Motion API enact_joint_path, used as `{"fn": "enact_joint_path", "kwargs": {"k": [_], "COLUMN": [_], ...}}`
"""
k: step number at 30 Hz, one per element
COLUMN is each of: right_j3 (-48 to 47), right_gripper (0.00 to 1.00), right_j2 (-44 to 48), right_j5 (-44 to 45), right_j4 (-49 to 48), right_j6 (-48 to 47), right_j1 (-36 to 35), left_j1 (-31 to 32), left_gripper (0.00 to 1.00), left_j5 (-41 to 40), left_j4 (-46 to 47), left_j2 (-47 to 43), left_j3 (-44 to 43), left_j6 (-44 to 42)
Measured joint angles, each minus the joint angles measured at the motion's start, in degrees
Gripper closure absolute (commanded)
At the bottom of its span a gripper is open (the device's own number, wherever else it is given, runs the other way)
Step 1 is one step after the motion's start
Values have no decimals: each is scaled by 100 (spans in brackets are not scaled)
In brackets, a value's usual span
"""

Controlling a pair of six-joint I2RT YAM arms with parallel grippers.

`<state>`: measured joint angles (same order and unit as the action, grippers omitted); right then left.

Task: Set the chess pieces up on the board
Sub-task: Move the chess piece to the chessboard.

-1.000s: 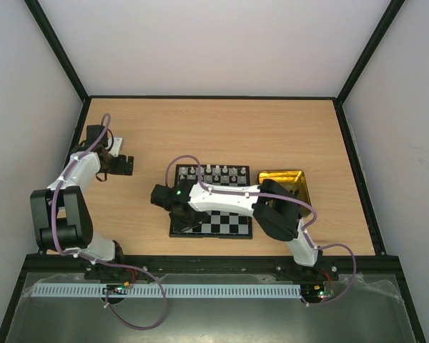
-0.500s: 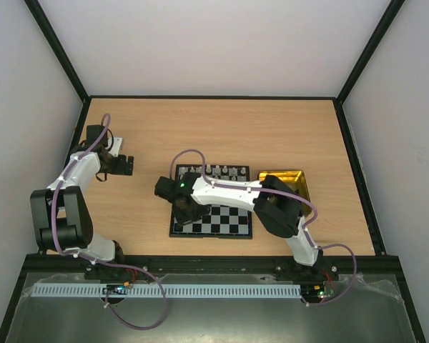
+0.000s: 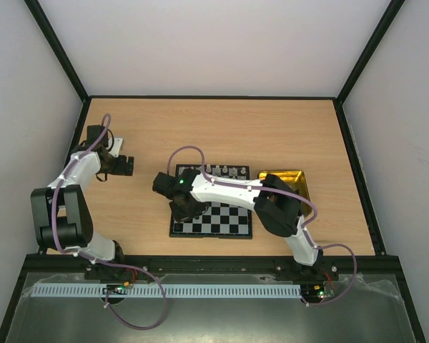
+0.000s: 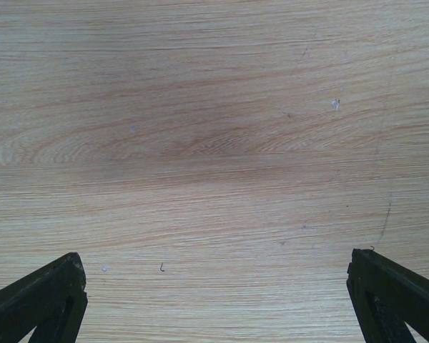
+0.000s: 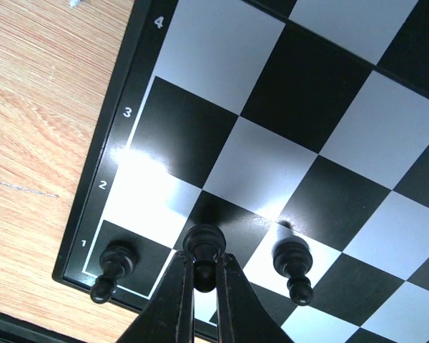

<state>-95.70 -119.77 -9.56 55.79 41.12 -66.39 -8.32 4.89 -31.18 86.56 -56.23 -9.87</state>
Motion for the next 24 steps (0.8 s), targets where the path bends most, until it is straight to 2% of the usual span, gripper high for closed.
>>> {"fn": "enact_joint_path", "kwargs": {"k": [19,22,24], "right_j3": [116,118,118], "right_gripper": [95,84,80], "right_j2": [-4,-4,-4], "right_j5": [-42,-59,-70], "right_j4": [-83,-103,-114], "right_j6": [2,0,13], "right_j1": [0,0,0], "left_j1": [0,0,0], "left_gripper": [1,1,1], "left_j5": [2,2,0], "left_j4": [0,0,0], "left_j2": [22,22,22], "left_j3": [0,0,0], "left_j6": [-2,-2,-2]}}
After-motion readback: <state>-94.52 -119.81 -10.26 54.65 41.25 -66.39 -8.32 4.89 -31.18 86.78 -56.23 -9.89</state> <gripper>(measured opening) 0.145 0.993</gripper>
